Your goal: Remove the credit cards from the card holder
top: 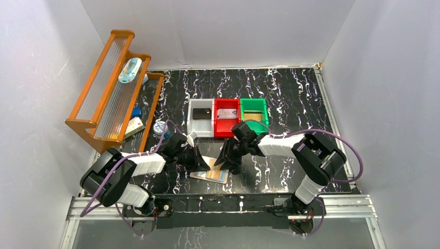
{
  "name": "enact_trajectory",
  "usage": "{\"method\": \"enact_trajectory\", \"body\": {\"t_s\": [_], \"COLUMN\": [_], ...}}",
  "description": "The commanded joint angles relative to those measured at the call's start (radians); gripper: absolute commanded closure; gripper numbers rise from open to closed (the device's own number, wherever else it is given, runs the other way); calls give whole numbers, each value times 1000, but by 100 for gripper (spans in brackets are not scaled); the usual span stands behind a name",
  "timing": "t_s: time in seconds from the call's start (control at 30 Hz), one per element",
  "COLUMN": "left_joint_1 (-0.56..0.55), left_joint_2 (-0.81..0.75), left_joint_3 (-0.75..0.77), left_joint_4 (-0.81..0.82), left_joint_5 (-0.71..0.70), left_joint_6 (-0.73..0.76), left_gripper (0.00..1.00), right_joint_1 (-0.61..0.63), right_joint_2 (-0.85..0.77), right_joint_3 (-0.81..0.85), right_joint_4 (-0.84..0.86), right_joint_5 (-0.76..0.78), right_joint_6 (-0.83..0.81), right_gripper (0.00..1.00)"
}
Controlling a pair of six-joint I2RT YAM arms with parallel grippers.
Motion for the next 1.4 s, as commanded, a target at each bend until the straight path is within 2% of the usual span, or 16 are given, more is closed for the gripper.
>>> {"method": "enact_trajectory", "body": {"t_s": [0.0,0.17,0.27,0.73,0.97,1.03,1.2,1.27,1.37], "left_joint_1": [-64,-64,-63,-63,-63,-63,-60,-52,-46], "left_joint_2": [-4,-111,-144,-218,-201,-178,-148,-146,-126], "left_joint_3": [13,17,21,26,18,13,-38,-54,-65], "left_joint_4": [20,-163,-218,-311,-236,-186,-37,-7,42], "left_joint_5": [-9,-182,-235,-334,-257,-197,-90,-72,-30], "left_joint_6": [-17,23,45,53,58,53,-27,-44,-55], "left_gripper": [100,100,100,100,100,86,66,63,63], "right_joint_1": [39,32,32,32,32,32,32,32,31], "right_joint_2": [102,118,117,106,96,96,108,117,124], "right_joint_3": [-19,39,45,67,55,32,-23,-47,-77], "right_joint_4": [-26,-137,-153,-183,-109,-32,43,81,155], "right_joint_5": [153,217,230,242,164,116,124,135,126], "right_joint_6": [-48,-103,-108,-139,-125,-89,6,32,64], "right_gripper": [51,48,47,45,44,44,44,44,44]}}
